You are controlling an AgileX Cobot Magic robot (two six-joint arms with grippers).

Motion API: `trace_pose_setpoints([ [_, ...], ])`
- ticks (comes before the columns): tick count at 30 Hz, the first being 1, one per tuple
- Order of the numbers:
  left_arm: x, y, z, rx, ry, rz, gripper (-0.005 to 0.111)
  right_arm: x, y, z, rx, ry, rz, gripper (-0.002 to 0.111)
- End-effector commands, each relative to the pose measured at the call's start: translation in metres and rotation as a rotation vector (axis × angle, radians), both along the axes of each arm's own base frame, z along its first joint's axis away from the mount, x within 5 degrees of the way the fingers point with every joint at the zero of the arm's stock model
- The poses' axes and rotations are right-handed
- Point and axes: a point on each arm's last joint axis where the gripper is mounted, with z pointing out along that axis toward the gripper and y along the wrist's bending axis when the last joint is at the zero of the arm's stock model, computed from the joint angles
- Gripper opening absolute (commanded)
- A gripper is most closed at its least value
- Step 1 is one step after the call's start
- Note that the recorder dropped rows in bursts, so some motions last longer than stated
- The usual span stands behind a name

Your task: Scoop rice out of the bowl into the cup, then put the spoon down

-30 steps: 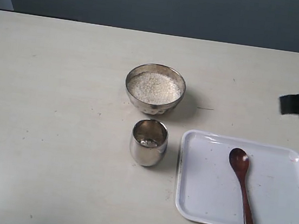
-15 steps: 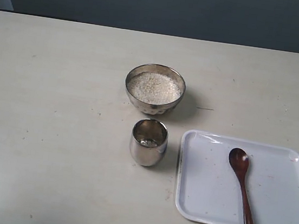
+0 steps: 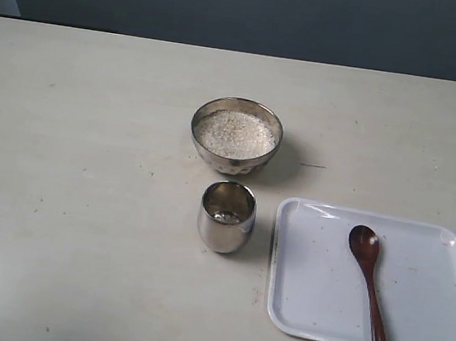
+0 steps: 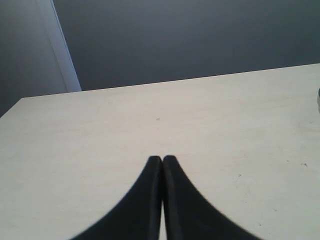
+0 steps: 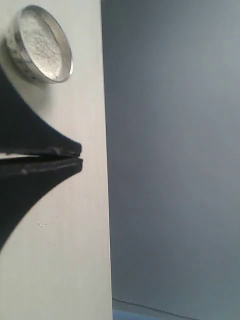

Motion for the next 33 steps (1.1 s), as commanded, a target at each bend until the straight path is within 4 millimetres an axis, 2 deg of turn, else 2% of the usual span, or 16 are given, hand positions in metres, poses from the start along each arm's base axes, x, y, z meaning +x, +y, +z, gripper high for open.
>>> trace_pose_setpoints([
  [1, 0.0, 0.0, 0.002, -0.004, -0.009, -0.004, 0.001, 0.008, -0.002, -0.024, 0.149, -0.051, -0.105, 0.0],
  [6, 0.0, 0.0, 0.002, -0.004, -0.009, -0.004, 0.001, 0.005, -0.008, -0.044, 0.176, 0.035, -0.203, 0.0],
  [13, 0.0, 0.0, 0.002, -0.004, -0.009, -0.004, 0.001, 0.001, -0.012, -0.062, -0.014, 0.181, -0.251, 0.0],
  [16, 0.0, 0.0, 0.002, -0.004, -0.009, -0.004, 0.001, 0.0, -0.012, -0.065, -0.034, 0.209, -0.25, 0.0],
  [26, 0.0, 0.0, 0.002, -0.004, -0.009, -0.004, 0.001, 0.002, -0.011, -0.1, -0.007, 0.291, -0.241, 0.0],
  [33, 0.0, 0.0, 0.002, -0.004, -0.009, -0.004, 0.001, 0.004, -0.009, -0.097, -0.064, 0.237, -0.207, 0.0],
])
